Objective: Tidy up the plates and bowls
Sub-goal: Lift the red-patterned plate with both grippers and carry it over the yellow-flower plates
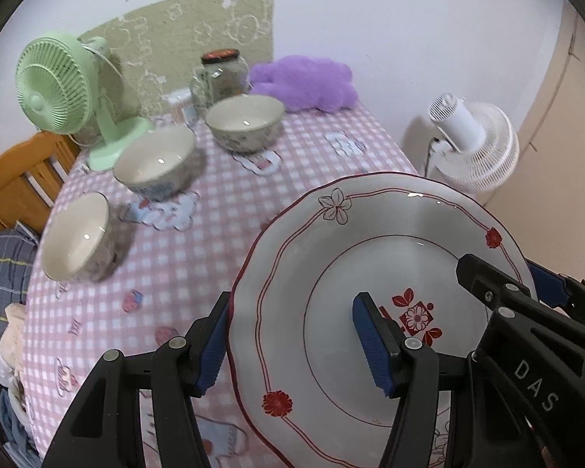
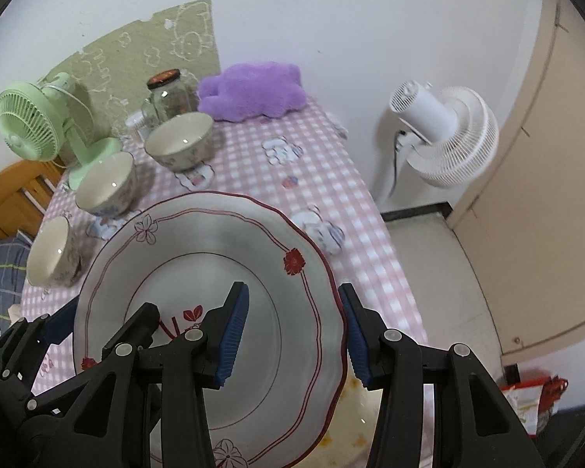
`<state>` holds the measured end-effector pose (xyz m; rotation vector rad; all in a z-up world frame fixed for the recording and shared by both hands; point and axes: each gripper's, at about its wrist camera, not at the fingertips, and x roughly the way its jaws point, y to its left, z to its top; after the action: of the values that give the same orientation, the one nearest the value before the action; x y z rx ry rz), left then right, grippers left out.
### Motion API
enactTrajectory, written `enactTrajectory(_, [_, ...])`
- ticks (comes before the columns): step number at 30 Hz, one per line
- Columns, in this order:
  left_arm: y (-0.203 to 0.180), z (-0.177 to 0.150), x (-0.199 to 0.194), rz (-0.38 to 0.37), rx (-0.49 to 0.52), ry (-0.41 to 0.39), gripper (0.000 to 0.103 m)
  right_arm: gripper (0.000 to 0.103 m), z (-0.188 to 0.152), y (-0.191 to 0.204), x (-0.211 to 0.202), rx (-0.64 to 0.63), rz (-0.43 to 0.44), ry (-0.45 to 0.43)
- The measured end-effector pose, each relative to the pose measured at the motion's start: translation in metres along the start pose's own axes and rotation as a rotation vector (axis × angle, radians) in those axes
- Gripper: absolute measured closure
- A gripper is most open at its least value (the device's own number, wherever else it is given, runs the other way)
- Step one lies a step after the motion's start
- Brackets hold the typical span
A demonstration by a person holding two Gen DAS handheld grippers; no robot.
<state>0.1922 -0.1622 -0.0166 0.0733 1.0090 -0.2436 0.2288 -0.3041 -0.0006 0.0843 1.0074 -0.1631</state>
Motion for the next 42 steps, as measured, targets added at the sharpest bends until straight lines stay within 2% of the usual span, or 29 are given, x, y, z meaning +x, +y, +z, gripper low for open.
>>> enactTrajectory(7, [-0.031, -0.015, 0.013, -0.012, 0.011, 0.037, 0.041, 0.052, -0.019, -0.030, 0.006, 0.008, -0.008, 0.043])
enactTrajectory(15, [-0.053, -0.035, 0.037, -0.013, -0.042, 0.095, 0.041, 0.052, -0.034, -0.058, 0.030, -0.025, -0.007, 0.103])
enactTrajectory(26, [-0.056, -0.053, 0.057, 0.041, -0.122, 0.149, 0.041, 0.052, -0.046, -0.065, 0.063, -0.100, 0.043, 0.183])
enactTrajectory(29, [-0.054, -0.054, 0.058, 0.047, -0.150, 0.154, 0.041, 0.052, -0.047, -0.064, 0.065, -0.108, 0.060, 0.180])
enactTrajectory(38, [-0.056, -0.054, 0.057, 0.066, -0.140, 0.145, 0.041, 0.052, -0.046, -0.070, 0.069, -0.099, 0.116, 0.205])
enactTrajectory(42, [-0.057, -0.054, 0.056, 0.075, -0.135, 0.148, 0.041, 0.052, -0.045, -0.082, 0.060, -0.077, 0.102, 0.194])
